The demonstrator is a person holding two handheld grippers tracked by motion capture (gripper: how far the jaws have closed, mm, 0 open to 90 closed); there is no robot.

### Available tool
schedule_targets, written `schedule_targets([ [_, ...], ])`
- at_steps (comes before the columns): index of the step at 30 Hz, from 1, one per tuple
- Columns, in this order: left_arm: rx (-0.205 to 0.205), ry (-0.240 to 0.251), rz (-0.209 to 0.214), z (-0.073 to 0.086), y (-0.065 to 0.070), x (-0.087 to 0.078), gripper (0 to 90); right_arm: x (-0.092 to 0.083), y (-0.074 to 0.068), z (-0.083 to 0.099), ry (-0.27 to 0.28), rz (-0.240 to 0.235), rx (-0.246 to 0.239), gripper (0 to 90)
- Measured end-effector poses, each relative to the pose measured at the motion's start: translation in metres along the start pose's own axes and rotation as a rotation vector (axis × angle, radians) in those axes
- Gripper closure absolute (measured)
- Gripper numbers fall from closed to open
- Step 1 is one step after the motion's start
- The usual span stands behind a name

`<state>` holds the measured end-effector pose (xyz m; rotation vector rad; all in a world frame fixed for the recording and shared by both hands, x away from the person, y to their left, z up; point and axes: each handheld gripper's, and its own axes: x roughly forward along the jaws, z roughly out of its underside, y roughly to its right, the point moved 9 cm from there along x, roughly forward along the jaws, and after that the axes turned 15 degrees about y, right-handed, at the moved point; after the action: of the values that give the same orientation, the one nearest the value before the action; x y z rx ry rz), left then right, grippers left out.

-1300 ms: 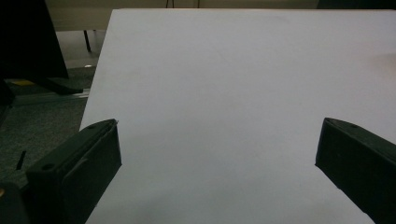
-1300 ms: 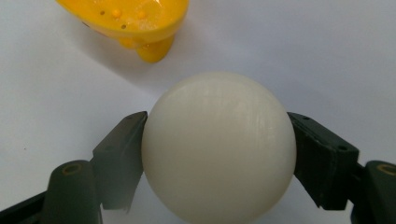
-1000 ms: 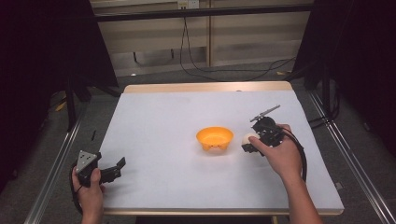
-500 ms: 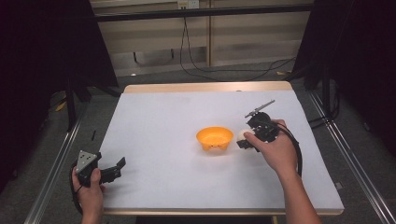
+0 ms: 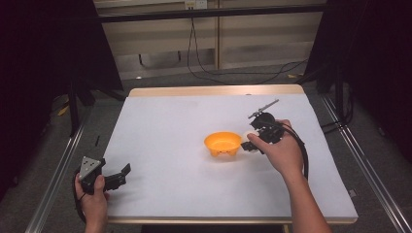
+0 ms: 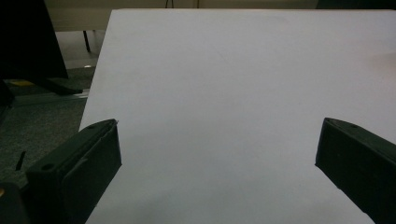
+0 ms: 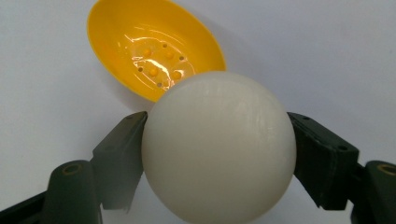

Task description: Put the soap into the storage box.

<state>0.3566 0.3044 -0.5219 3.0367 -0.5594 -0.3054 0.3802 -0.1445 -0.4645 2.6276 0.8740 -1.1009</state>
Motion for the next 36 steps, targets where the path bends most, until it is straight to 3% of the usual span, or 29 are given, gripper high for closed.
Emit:
schedule_targets([
  [36, -0.006, 0.002, -0.001, 0.0, 0.0, 0.0, 0.0, 0.038, -0.027, -0.027, -0.016, -0.044, -0.026, 24.4],
])
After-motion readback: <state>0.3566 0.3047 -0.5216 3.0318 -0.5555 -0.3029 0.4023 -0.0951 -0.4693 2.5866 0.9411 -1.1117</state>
